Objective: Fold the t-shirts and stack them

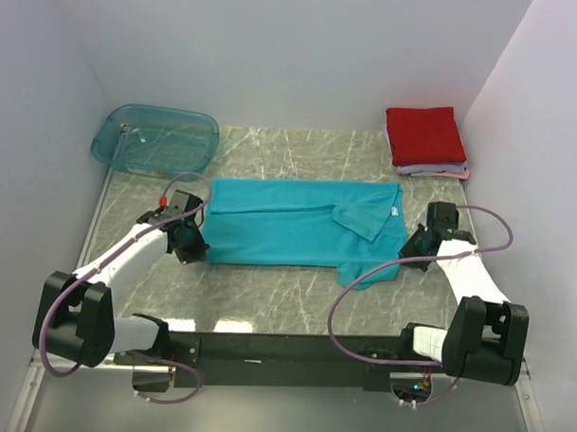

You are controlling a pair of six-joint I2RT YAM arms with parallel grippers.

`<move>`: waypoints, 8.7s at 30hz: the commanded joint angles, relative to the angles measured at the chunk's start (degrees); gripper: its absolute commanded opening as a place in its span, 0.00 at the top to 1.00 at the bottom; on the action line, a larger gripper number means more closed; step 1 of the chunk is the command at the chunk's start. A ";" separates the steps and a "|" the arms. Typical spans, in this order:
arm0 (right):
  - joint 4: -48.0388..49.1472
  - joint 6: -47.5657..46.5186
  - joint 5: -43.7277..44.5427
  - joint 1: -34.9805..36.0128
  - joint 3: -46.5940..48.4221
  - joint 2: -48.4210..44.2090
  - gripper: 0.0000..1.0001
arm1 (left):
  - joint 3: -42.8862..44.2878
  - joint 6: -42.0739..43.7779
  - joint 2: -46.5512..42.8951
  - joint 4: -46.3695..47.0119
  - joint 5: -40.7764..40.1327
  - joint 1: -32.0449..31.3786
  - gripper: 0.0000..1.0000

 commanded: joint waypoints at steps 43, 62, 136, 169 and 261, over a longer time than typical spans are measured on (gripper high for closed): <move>4.66 -0.27 -2.56 -0.04 27.90 29.14 0.94 | 24.87 4.49 27.66 4.38 -6.58 5.27 0.92; 1.42 -3.87 11.49 13.40 21.14 10.34 0.50 | 16.62 4.58 5.99 2.62 -10.97 5.27 0.07; 14.94 4.48 -2.91 11.66 36.60 32.03 1.00 | 0.79 11.52 -13.12 12.81 -14.40 5.27 0.02; 23.80 4.64 -6.68 3.93 18.89 21.16 0.57 | 3.33 6.69 -8.03 14.66 -1.14 4.92 0.04; 29.97 1.05 -3.71 27.83 29.49 30.90 0.56 | 2.46 9.15 -6.53 18.17 0.10 6.41 0.06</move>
